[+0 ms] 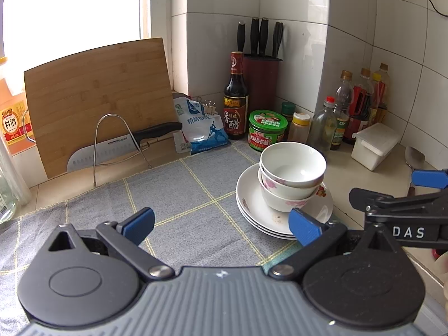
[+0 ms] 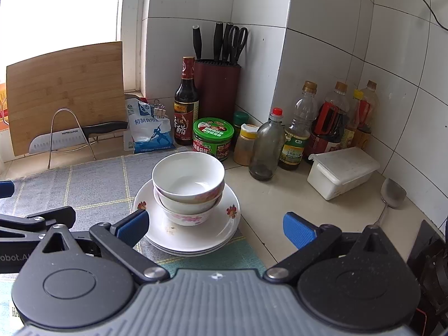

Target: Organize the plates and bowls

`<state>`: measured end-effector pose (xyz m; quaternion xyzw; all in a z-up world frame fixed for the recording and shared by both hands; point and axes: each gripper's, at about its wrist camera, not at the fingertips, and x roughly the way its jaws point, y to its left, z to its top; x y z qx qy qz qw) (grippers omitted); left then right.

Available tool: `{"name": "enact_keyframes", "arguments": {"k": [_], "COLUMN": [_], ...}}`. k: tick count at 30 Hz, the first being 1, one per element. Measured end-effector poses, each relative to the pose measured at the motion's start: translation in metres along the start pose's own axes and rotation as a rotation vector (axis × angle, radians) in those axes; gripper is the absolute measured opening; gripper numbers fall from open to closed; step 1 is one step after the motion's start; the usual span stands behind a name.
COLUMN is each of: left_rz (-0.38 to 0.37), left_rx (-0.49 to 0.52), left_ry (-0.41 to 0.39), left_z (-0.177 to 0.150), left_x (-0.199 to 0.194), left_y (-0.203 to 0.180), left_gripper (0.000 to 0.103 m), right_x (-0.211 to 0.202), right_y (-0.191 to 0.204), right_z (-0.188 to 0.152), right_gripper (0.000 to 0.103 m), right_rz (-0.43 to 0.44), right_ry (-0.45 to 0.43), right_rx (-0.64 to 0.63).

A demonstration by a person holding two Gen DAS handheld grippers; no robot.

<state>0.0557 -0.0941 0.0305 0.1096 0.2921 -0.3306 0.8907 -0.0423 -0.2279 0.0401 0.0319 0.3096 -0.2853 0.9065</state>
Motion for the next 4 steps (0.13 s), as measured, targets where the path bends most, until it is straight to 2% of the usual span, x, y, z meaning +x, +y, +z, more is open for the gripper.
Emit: {"name": "enact_keyframes", "arguments": {"k": [4], "left_rz": [-0.001], "left_rx": [0.000], "left_ry": [0.000], "left_z": [0.0000], "left_x": [0.0001], "left_y": [0.0005], "left_gripper": [0.102], "right_x": [0.0000], "right_y": [0.0003], "right_z": [0.0000], "right_gripper": [0.103], "right_rz": [0.000], "right_ry": [0.000], "right_rx": [-0.001]}}
